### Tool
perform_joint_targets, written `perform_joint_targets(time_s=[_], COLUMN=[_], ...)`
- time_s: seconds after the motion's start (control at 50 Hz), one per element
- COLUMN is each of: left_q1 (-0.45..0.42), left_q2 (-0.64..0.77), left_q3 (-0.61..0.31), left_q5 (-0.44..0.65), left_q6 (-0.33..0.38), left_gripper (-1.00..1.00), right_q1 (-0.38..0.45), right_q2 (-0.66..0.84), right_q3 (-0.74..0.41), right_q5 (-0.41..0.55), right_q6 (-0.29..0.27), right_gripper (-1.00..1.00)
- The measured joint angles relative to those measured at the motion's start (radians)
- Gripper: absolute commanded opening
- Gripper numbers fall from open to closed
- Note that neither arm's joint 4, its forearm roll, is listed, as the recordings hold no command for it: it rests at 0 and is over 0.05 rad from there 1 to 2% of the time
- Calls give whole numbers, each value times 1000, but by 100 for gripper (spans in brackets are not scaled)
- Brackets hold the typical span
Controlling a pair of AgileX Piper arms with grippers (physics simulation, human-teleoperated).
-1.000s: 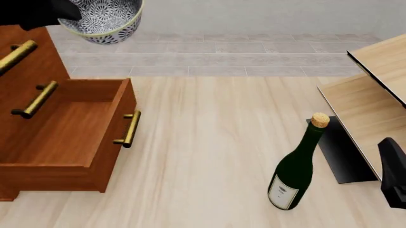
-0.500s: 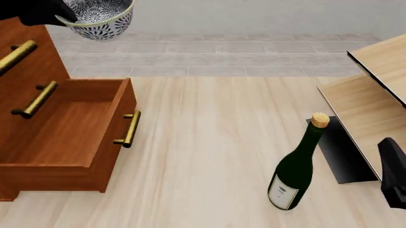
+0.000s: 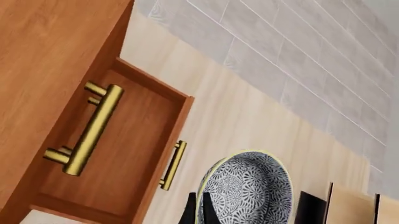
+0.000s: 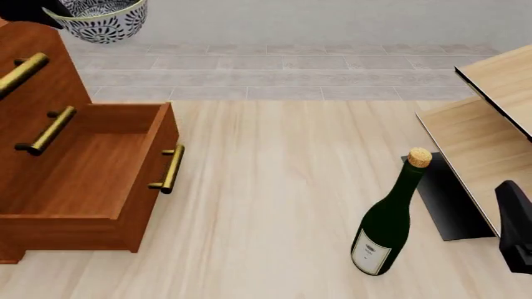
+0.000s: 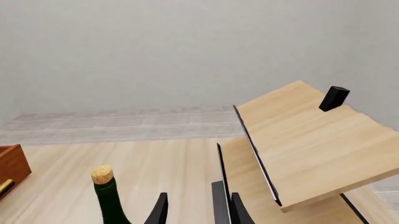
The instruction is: Put the bowl on top of the cabinet.
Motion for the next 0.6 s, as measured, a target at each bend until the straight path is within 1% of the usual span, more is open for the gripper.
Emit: perform_joint_targets(time_s=[0.26, 0.6], left_q1=[78, 174], left_q2=[-7, -11], left_q3=[-18, -68], left_q5=[18, 23], left_q6=[16, -25], left_gripper=[-100, -100], right_q1=[0, 2], right_q2=[0, 0], right_q3=[0, 0], right_q5=[2, 4], right_q6=[-1, -4], right_gripper=[100, 100])
